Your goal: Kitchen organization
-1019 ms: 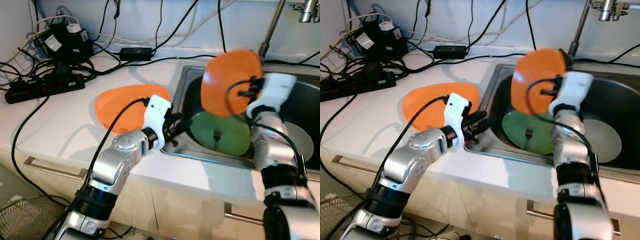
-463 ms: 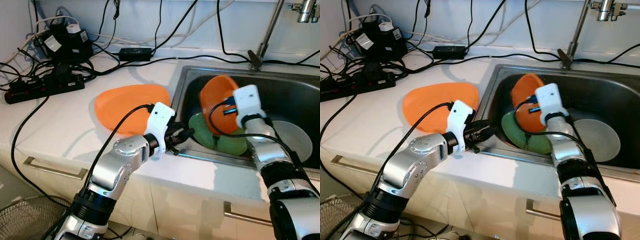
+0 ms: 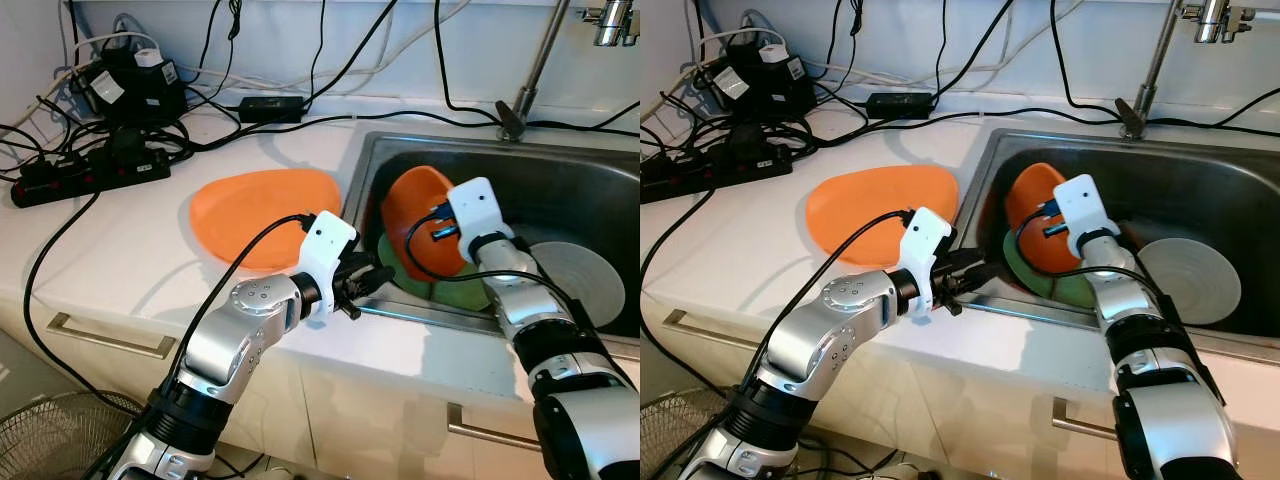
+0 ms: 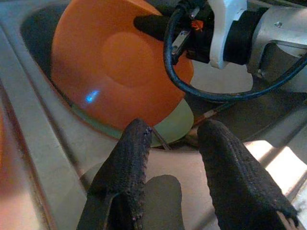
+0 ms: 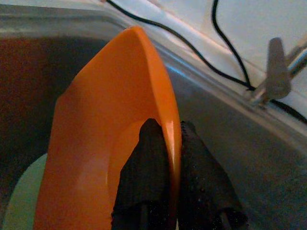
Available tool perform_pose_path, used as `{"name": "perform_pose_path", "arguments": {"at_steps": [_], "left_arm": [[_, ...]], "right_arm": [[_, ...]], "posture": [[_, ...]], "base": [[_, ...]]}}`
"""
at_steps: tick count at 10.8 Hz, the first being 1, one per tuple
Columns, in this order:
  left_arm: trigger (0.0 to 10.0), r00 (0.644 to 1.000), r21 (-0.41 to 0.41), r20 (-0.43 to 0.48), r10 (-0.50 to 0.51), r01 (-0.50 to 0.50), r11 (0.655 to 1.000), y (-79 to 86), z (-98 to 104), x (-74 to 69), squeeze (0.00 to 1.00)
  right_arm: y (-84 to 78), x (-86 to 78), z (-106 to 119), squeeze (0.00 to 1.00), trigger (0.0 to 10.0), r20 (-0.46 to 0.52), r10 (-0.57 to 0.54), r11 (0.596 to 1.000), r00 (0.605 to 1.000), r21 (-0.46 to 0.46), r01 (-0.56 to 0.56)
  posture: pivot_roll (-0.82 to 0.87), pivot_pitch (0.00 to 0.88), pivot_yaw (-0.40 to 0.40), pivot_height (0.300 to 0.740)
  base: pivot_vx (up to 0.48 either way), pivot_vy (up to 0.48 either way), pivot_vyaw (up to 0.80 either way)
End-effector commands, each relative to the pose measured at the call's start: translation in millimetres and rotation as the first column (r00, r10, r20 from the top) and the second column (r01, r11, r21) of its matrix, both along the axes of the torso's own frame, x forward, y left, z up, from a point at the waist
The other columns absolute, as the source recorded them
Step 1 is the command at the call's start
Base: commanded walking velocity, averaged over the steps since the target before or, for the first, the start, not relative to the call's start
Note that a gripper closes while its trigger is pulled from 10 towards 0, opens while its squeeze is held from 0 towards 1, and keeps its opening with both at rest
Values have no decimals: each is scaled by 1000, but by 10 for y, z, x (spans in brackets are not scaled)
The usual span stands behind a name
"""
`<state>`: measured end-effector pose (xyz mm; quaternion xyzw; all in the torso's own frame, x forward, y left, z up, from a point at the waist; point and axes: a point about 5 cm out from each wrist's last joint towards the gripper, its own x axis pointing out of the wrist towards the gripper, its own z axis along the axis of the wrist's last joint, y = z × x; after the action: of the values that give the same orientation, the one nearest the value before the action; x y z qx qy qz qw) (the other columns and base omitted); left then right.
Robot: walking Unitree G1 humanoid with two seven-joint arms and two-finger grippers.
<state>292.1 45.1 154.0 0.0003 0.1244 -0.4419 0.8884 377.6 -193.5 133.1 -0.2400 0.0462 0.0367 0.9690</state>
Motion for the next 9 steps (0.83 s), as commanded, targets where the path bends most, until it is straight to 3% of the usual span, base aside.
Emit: {"name": "perform_pose_path", "arguments": {"at_steps": [1, 2, 3, 4, 5, 7, 9], "left_arm": [[10000, 1000, 17, 12, -15, 15, 1000, 1, 15, -28, 0], [10000, 1000, 18, 11, -17, 17, 1000, -1, 13, -32, 0], [10000, 1000, 19, 7, -24, 23, 1000, -9, 8, -40, 0], [10000, 1000, 19, 6, -25, 25, 1000, -14, 6, -42, 0], [10000, 1000, 18, 5, -30, 29, 999, -21, 6, -46, 0], [10000, 1000, 19, 5, -25, 25, 1000, -19, 7, -42, 0], [10000, 1000, 20, 7, -17, 17, 1000, -17, 10, -28, 0]], "right_arm": [[67, 27, 31, 345, 10000, 6, 27, 999, 1000, 17, -27], [82, 23, 11, 1000, 10000, -5, 34, 999, 999, 27, -34], [119, 15, -12, 1000, 10000, -10, 45, 999, 999, 31, -45], [130, 14, -16, 333, 10000, -10, 48, 998, 999, 30, -48], [131, 18, -9, 0, 10000, -8, 50, 998, 999, 39, -49], [99, 31, 41, 0, 10000, 18, 33, 999, 999, 29, -34], [-8, 68, 286, 0, 10000, 142, -34, 999, 989, 6, 34]], "posture": [[75, 0, 86, 740], [76, 0, 87, 740], [75, 0, 90, 740], [74, 0, 90, 740], [76, 0, 90, 740], [75, 0, 87, 740], [68, 0, 88, 740]], "base": [[0, 0, 0], [0, 0, 0], [0, 0, 0], [0, 0, 0], [0, 0, 0], [0, 0, 0], [0, 0, 0]]}}
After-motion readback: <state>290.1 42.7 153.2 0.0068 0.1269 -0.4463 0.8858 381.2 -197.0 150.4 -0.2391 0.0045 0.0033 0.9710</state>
